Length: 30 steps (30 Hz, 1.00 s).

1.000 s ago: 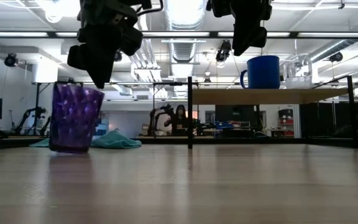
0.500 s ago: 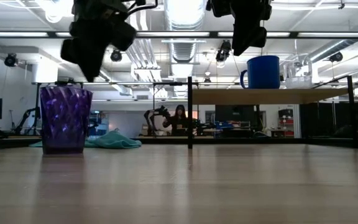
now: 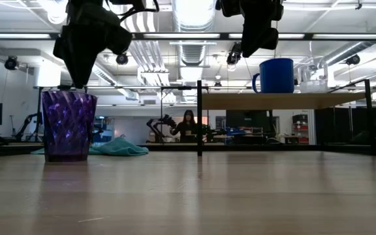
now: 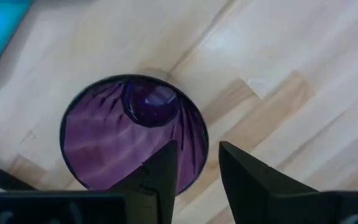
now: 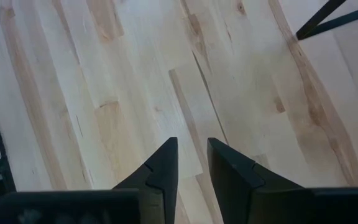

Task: Stack small to large cups/mugs on shelf
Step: Put the purple cup into the shelf

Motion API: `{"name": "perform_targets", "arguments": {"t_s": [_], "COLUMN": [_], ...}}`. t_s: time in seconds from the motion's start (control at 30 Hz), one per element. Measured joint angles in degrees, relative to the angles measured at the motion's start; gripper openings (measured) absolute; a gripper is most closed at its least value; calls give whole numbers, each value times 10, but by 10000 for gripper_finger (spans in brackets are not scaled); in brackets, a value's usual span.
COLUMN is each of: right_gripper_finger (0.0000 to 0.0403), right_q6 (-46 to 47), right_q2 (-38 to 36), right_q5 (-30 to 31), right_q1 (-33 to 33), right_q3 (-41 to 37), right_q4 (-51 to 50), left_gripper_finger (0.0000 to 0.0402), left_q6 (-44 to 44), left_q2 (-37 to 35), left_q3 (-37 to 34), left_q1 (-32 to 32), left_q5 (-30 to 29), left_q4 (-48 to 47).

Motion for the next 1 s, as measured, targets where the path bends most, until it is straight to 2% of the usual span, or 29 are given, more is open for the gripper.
{"name": "perform_targets", "arguments": {"t_s": [0.57,1.0], "right_gripper_finger": [80,83], "right_q6": [0,0], "right_q2": [0,0], "right_q5": [0,0], "right_q1": [0,0], "right_q3": [0,0], "right_q4": [4,16], "left_gripper_finger": [102,102], "left_q6": [-2,-3], "left_q2": [0,-5], "left_q3": [-40,-31], "left_q1": [0,0], "left_q5": [-1,3], "left_q4": [41,46]}}
